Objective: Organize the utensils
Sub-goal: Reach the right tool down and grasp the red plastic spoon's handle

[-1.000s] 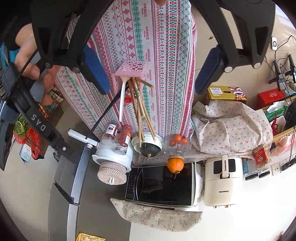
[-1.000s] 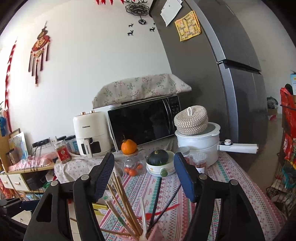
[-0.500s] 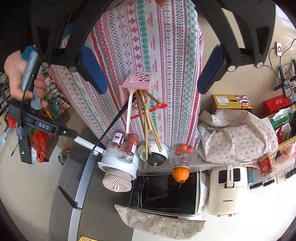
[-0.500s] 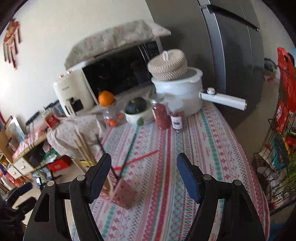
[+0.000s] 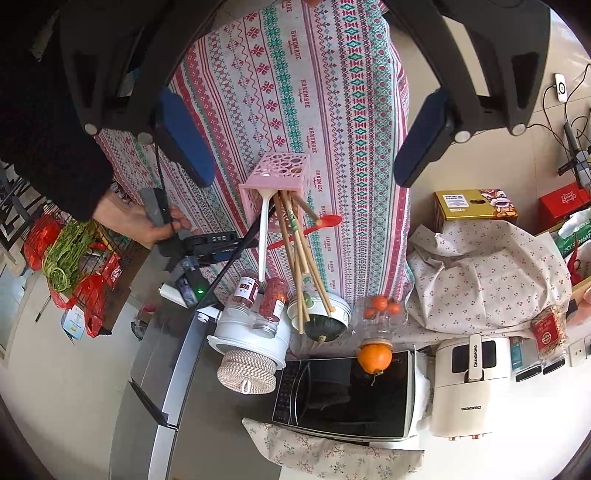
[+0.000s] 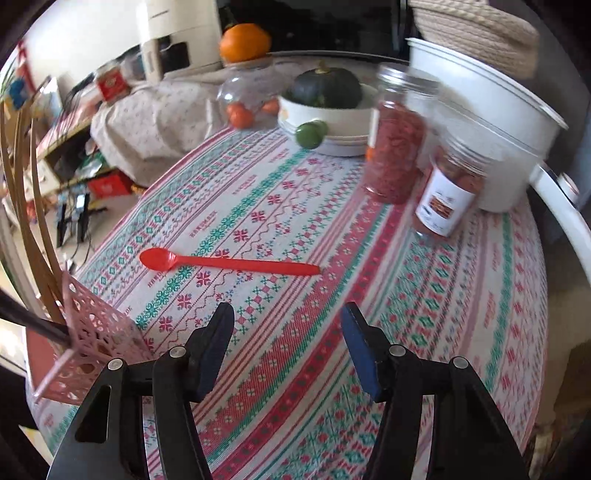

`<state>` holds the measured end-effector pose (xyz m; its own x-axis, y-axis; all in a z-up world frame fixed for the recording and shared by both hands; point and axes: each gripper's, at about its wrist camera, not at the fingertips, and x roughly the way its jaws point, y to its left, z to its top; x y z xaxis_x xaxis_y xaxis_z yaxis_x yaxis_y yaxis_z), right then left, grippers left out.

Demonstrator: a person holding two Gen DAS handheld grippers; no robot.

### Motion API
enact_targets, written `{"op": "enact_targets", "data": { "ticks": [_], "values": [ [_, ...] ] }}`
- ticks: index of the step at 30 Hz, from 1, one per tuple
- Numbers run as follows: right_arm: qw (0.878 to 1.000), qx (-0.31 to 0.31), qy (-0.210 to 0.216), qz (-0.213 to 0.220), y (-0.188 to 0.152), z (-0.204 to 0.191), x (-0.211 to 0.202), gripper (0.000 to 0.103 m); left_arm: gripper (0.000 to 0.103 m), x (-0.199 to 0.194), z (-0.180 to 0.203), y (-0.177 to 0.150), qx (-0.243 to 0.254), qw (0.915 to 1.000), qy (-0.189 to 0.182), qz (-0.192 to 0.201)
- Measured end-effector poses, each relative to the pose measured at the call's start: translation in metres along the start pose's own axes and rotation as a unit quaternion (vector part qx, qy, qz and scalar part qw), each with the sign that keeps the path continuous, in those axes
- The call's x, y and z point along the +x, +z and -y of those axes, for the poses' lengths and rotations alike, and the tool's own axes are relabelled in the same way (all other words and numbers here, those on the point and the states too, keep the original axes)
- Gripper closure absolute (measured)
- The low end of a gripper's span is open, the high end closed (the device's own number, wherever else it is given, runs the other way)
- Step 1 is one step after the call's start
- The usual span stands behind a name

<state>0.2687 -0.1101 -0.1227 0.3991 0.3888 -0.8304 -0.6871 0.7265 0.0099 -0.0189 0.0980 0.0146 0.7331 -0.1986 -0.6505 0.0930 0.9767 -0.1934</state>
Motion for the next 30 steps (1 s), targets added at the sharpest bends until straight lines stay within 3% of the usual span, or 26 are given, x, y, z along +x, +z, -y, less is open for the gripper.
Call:
{"op": "enact_targets", "data": {
  "ticks": [7, 13, 17, 19, 25, 28, 30],
  "values": [
    [0.999, -0.047, 0.018, 0.000, 0.015, 0.010, 0.051, 0.044, 0.006, 0.017, 0.001, -0.002, 0.004, 0.9997, -0.008, -0.025],
    [0.997, -0.073, 0.026, 0.011, 0.019, 0.002, 0.060, 0.071, 0.006, 0.026, 0.006, -0.003, 0.005, 0.9989, -0.016, -0.044],
    [0.996, -0.091, 0.021, -0.013, 0.014, 0.000, 0.055, 0.097, 0.006, 0.027, 0.008, -0.004, 0.010, 0.9987, -0.018, -0.047],
    [0.995, -0.099, 0.018, -0.024, 0.007, 0.000, 0.049, 0.103, 0.006, 0.027, 0.008, -0.004, 0.009, 0.9987, -0.018, -0.047],
    [0.997, -0.069, 0.020, -0.034, -0.012, 0.013, 0.030, 0.103, 0.006, 0.025, 0.007, -0.005, 0.007, 0.9987, -0.021, -0.045],
    [0.999, -0.040, 0.018, -0.009, -0.010, 0.018, 0.025, 0.101, 0.006, 0.025, 0.009, -0.004, 0.006, 0.9987, -0.023, -0.045],
    [1.000, -0.025, 0.018, 0.006, -0.005, 0.018, 0.029, 0.093, 0.006, 0.027, 0.010, -0.003, 0.005, 0.9987, -0.024, -0.045]
  ]
}}
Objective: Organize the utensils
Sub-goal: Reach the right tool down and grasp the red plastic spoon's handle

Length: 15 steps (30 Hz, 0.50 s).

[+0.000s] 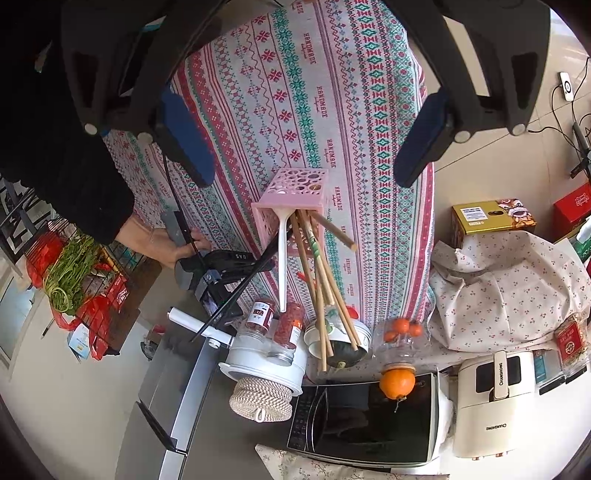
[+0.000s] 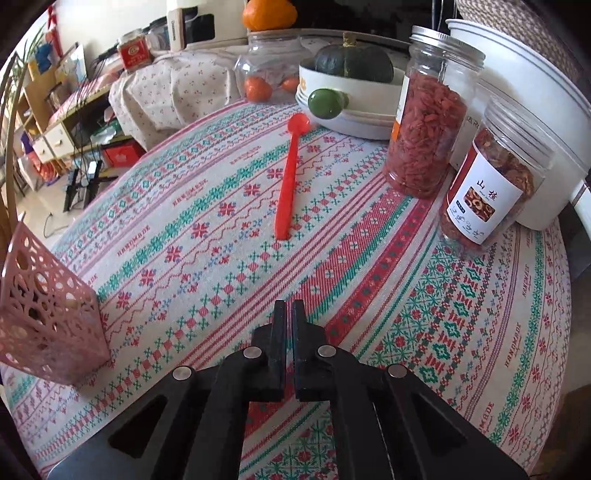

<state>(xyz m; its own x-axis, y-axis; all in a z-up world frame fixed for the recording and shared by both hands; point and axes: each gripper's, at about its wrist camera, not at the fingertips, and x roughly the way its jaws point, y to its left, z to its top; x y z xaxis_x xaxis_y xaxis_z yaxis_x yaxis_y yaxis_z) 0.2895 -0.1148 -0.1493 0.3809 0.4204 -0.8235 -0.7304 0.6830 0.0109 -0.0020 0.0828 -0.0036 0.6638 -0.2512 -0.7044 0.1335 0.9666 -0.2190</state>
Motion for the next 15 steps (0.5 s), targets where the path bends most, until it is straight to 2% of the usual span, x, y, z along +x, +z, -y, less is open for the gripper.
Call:
{"op": "enact_targets", "data": {
  "ticks": [2, 4, 6, 9, 12, 13, 14, 15],
  "values": [
    [1.000, 0.007, -0.007, 0.013, 0.007, -0.003, 0.010, 0.070, 0.006, 0.001, 0.002, 0.001, 0.000, 1.0000, -0.002, -0.001],
    [1.000, 0.010, -0.008, 0.022, 0.012, -0.007, 0.020, 0.061, 0.006, 0.002, 0.003, 0.001, 0.001, 1.0000, -0.001, 0.000],
    [0.999, 0.011, -0.014, 0.033, 0.019, -0.010, 0.024, 0.059, 0.006, 0.003, 0.003, 0.001, 0.000, 1.0000, 0.001, -0.001],
    [0.999, 0.019, -0.014, 0.034, 0.031, -0.009, 0.031, 0.061, 0.006, 0.006, 0.000, 0.000, -0.005, 1.0000, 0.001, -0.008],
    [0.999, 0.017, -0.030, 0.033, 0.037, -0.009, 0.038, 0.077, 0.006, 0.008, -0.001, 0.000, -0.010, 0.9999, -0.002, -0.013],
    [0.999, 0.016, -0.033, 0.033, 0.038, -0.009, 0.038, 0.087, 0.006, 0.008, -0.001, 0.000, -0.010, 0.9999, -0.003, -0.013],
    [0.999, 0.016, -0.032, 0.031, 0.038, -0.009, 0.039, 0.092, 0.006, 0.007, -0.001, -0.001, -0.010, 0.9999, -0.003, -0.012],
    [0.999, 0.016, -0.034, 0.031, 0.037, -0.009, 0.038, 0.092, 0.006, 0.007, 0.000, -0.001, -0.010, 0.9999, -0.003, -0.012]
  ]
}}
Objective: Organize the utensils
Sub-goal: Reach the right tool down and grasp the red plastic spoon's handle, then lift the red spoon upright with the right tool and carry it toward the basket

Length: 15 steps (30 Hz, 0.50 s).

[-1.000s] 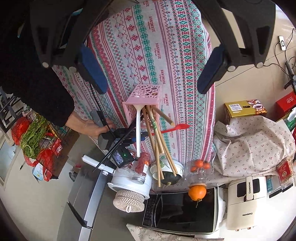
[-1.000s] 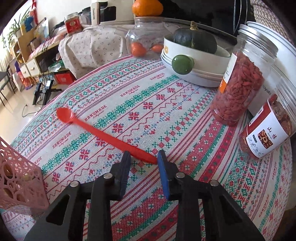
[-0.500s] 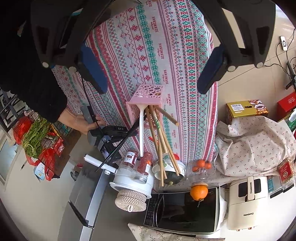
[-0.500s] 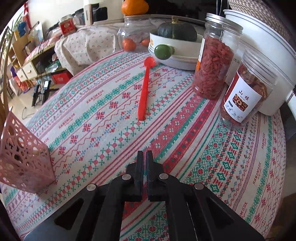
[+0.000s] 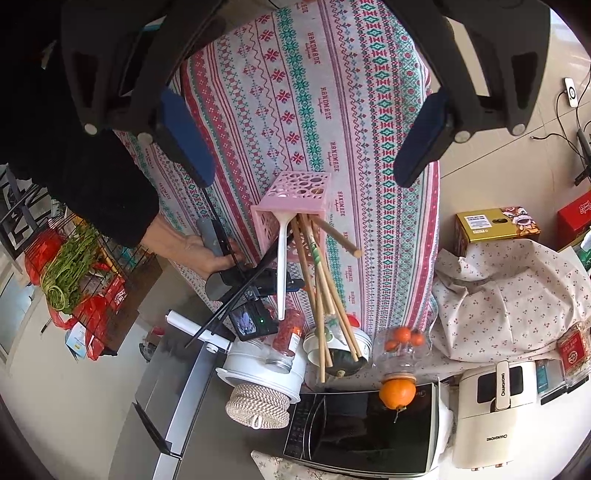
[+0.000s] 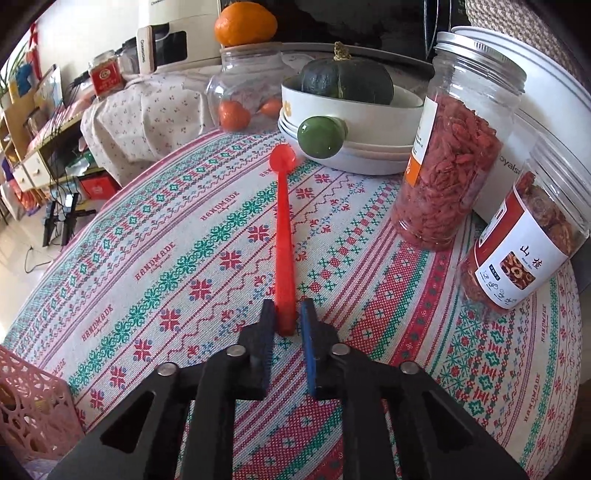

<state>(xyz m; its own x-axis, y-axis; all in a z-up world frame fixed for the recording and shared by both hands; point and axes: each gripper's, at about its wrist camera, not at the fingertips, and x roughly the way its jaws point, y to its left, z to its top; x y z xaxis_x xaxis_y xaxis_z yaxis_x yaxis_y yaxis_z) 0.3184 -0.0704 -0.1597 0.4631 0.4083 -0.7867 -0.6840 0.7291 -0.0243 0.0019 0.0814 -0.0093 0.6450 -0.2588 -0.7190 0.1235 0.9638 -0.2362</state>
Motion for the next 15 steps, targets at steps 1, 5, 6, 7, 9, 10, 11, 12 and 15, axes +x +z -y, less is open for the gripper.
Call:
{"op": "enact_targets", "data": {
  "ticks": [1, 5, 6, 7, 9, 10, 11, 12, 15],
  "values": [
    [1.000, 0.000, -0.001, -0.001, -0.001, 0.000, -0.001, 0.092, 0.006, 0.000, 0.000, 0.000, 0.001, 1.0000, 0.000, 0.000],
    [1.000, 0.007, 0.003, -0.016, -0.016, 0.004, -0.013, 0.092, 0.006, -0.002, 0.002, 0.001, 0.001, 1.0000, -0.004, 0.002],
    [1.000, 0.009, 0.003, -0.024, -0.021, 0.005, -0.018, 0.092, 0.006, -0.003, 0.003, 0.001, 0.002, 1.0000, -0.005, 0.004],
    [0.999, 0.012, 0.002, -0.033, -0.027, 0.006, -0.023, 0.093, 0.006, -0.004, 0.004, 0.001, 0.004, 1.0000, -0.007, 0.006],
    [0.999, 0.019, -0.001, -0.049, -0.044, 0.008, -0.039, 0.093, 0.006, -0.005, 0.008, 0.002, 0.008, 0.9999, -0.010, 0.007],
    [0.998, 0.024, -0.003, -0.058, -0.054, 0.009, -0.048, 0.093, 0.006, -0.005, 0.010, 0.002, 0.009, 0.9999, -0.012, 0.008],
    [0.997, 0.028, -0.003, -0.067, -0.063, 0.008, -0.057, 0.093, 0.006, -0.006, 0.012, 0.002, 0.010, 0.9998, -0.015, 0.009],
    [0.997, 0.029, -0.005, -0.077, -0.074, 0.006, -0.067, 0.093, 0.006, -0.006, 0.015, 0.002, 0.011, 0.9997, -0.017, 0.009],
    [0.993, 0.026, -0.005, -0.111, -0.108, -0.004, -0.096, 0.093, 0.006, -0.007, 0.023, 0.000, 0.019, 0.9995, -0.022, 0.013]
  ]
}}
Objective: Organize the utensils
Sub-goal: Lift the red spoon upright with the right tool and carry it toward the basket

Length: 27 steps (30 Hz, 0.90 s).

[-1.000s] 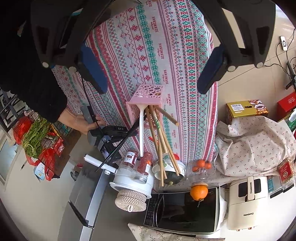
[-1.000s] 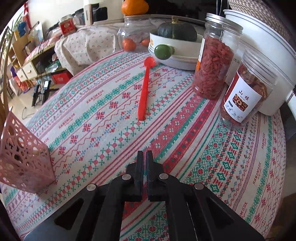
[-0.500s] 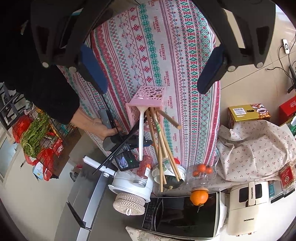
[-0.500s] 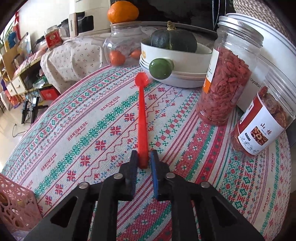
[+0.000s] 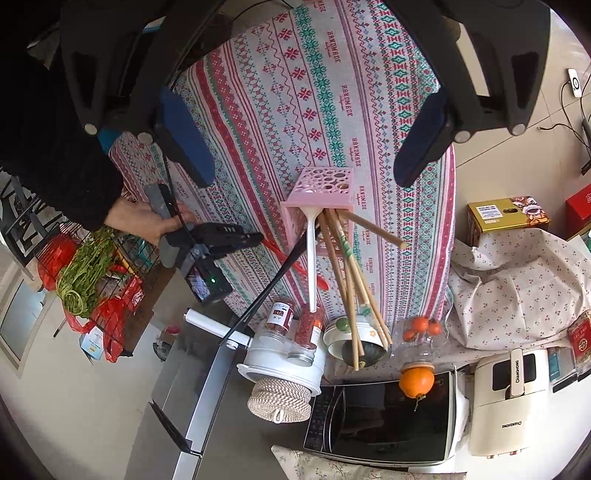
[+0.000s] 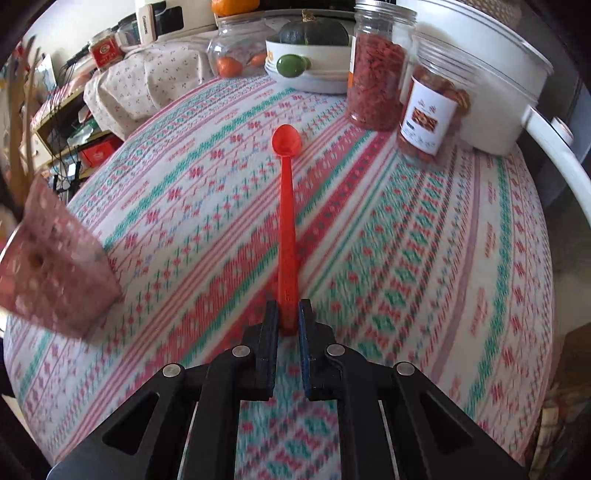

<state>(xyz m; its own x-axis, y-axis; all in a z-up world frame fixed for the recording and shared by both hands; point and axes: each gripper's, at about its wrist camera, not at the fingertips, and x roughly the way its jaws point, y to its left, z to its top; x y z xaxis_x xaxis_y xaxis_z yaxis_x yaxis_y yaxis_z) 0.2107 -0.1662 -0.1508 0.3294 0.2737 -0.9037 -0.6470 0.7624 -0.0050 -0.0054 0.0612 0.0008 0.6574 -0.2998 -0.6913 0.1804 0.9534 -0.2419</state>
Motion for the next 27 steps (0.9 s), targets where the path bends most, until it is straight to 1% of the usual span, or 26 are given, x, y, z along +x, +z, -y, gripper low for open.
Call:
{"op": "enact_targets", "data": {
  "ticks": [3, 5, 7, 9, 10, 11, 13, 15, 18, 22, 27],
  "values": [
    [0.999, -0.011, 0.001, -0.038, -0.037, -0.013, -0.019, 0.093, 0.006, 0.001, 0.007, -0.003, 0.011, 0.9999, 0.004, 0.001],
    [0.998, -0.010, 0.000, -0.065, -0.055, -0.019, -0.028, 0.092, 0.006, 0.003, 0.009, -0.006, 0.017, 0.9998, 0.011, -0.001],
    [0.996, 0.002, -0.003, -0.085, -0.066, -0.022, -0.035, 0.092, 0.006, 0.005, 0.008, -0.009, 0.018, 0.9997, 0.015, -0.006],
    [0.996, 0.013, -0.008, -0.090, -0.069, -0.024, -0.040, 0.090, 0.006, 0.005, 0.007, -0.011, 0.013, 0.9997, 0.017, -0.008],
    [0.996, 0.019, -0.011, -0.086, -0.068, -0.025, -0.043, 0.086, 0.006, 0.004, 0.006, -0.011, 0.012, 0.9997, 0.018, -0.008],
    [0.997, 0.025, -0.015, -0.078, -0.064, -0.025, -0.046, 0.077, 0.006, 0.003, 0.005, -0.011, 0.011, 0.9997, 0.020, -0.006],
    [0.998, 0.035, -0.022, -0.057, -0.051, -0.026, -0.050, 0.065, 0.006, 0.001, 0.003, -0.011, 0.009, 0.9997, 0.022, -0.004],
    [0.998, 0.037, -0.023, -0.041, -0.034, -0.028, -0.048, 0.064, 0.006, 0.000, 0.002, -0.011, 0.006, 0.9997, 0.023, -0.003],
    [0.998, 0.034, -0.037, -0.025, -0.005, -0.031, -0.033, 0.064, 0.006, 0.001, 0.000, -0.011, 0.005, 0.9997, 0.022, -0.006],
    [0.999, 0.026, -0.045, -0.016, 0.025, -0.035, -0.010, 0.064, 0.006, 0.002, -0.003, -0.011, 0.007, 0.9997, 0.020, -0.010],
    [0.998, 0.036, -0.057, -0.018, 0.052, -0.031, 0.016, 0.064, 0.006, 0.004, -0.008, -0.009, 0.005, 0.9997, 0.019, -0.013]
  ]
}}
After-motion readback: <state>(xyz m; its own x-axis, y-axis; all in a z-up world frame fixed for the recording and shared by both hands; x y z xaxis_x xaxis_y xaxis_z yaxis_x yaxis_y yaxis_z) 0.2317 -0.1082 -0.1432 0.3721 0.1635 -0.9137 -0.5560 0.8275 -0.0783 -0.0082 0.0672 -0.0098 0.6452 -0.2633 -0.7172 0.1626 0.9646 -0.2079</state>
